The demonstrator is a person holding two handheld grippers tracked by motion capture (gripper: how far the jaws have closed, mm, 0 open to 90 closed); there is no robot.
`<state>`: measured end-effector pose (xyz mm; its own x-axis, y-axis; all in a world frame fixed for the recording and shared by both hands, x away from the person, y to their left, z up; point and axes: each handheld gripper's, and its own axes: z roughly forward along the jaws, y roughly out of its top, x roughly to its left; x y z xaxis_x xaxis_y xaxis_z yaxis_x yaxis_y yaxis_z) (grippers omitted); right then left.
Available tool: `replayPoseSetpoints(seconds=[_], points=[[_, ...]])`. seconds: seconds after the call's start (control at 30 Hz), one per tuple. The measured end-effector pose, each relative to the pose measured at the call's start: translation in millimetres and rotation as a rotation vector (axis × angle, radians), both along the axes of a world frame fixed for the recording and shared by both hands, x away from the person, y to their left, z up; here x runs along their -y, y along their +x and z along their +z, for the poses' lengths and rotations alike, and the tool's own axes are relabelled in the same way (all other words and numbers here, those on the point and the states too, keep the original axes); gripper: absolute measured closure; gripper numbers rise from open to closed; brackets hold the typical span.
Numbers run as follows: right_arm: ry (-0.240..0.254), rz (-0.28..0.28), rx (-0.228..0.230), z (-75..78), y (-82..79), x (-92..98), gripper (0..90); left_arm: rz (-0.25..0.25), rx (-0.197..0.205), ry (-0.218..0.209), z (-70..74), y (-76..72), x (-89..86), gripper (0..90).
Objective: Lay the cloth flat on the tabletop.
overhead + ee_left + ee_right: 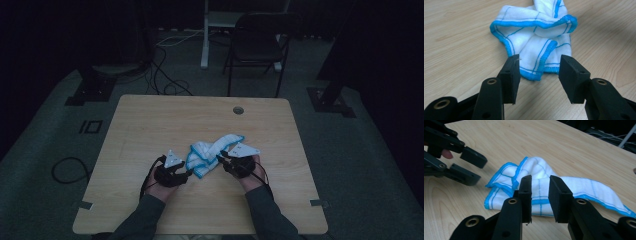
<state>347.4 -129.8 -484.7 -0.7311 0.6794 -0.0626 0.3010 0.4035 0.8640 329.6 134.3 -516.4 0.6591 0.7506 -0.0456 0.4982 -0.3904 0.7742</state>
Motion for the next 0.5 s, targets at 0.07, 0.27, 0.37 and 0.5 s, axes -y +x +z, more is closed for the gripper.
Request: replayPoseSetpoints(seconds=[0.07,0.27,0.37,0.5], points=[[-0.008,0.008,0.0,-0.7,0.3,-3.1,71.8,-0.003,-0.004,0.009,-1.9,0.7,2.5,52.5],[-0.021,0.033,-0.012,-5.1,-0.7,-14.0,68.4,0.006,-0.014,0.074,-11.6,1.8,10.1,57.1],[-0.036,0.049,-0.011,-7.8,-1.1,-18.5,67.9,0.006,-0.025,0.092,-16.8,2.3,10.8,57.9],[-0.043,0.052,-0.022,-10.7,-1.1,-22.4,65.9,0.024,-0.024,0.113,-23.4,4.0,11.4,58.9]])
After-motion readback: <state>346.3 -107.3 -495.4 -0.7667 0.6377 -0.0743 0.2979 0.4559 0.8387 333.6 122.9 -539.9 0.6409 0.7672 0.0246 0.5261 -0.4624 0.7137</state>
